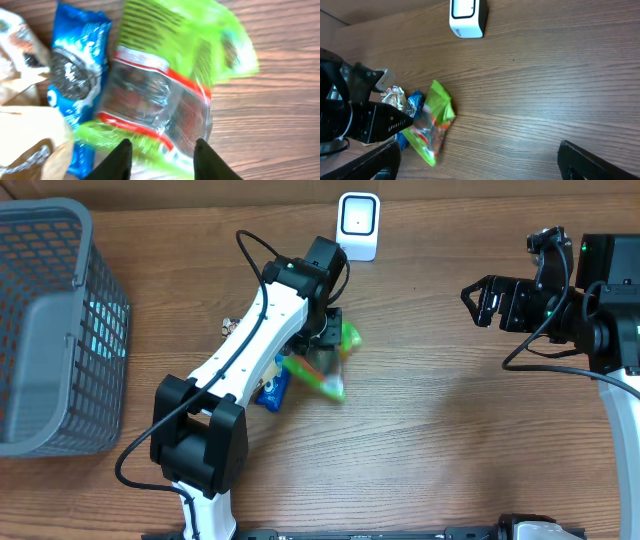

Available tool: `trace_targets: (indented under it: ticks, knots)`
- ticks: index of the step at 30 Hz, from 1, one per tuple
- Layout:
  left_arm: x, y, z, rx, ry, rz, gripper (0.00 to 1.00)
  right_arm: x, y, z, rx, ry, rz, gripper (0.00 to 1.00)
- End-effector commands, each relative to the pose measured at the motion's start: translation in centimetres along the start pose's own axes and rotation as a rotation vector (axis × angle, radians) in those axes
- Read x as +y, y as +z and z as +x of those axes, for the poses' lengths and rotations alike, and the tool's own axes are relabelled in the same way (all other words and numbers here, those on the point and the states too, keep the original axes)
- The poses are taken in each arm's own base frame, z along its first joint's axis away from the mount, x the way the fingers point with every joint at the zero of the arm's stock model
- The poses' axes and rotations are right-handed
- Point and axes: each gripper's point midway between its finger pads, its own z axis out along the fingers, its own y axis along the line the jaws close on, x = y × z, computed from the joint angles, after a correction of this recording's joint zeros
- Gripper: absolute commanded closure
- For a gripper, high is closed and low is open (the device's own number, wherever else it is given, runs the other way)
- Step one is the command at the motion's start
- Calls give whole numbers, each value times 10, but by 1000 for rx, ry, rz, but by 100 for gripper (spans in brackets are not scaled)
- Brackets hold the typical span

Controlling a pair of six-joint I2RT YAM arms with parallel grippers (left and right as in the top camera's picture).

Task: Scan the item barcode
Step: 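Place the green packet on the table beside the Oreo packet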

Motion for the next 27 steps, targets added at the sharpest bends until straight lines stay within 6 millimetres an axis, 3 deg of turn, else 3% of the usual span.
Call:
trace_targets:
  ticks: [1, 5, 9, 12, 13, 16, 18, 21, 27]
  knots:
    - [8, -7, -5, -14, 12, -33, 61, 5, -5, -7, -24, -11, -12, 0]
    - [6, -36, -21, -66, 66, -14, 59, 5, -6, -8, -27, -12, -12, 0]
    - [33, -127, -65, -249, 20, 28, 58, 5, -6, -8, -26, -12, -12, 0]
    - [80, -190, -84, -394, -65, 6, 54, 5, -5, -8, -26, -12, -12, 0]
    - [117, -219, -89, -471, -142, -44, 51, 5, -6, -7, -25, -12, -12, 0]
    - [187, -257, -87, -568, -298, -124, 46, 5, -5, -7, -24, -12, -12, 0]
    - [230, -268, -82, -593, -394, -160, 40, 5, -6, -7, -25, -12, -12, 0]
    - [299, -268, -65, -575, -551, -220, 30, 5, -5, -7, -24, -12, -12, 0]
    - [385, -247, -39, -512, -750, -240, 12, 5, -5, -6, -21, -10, -12, 0]
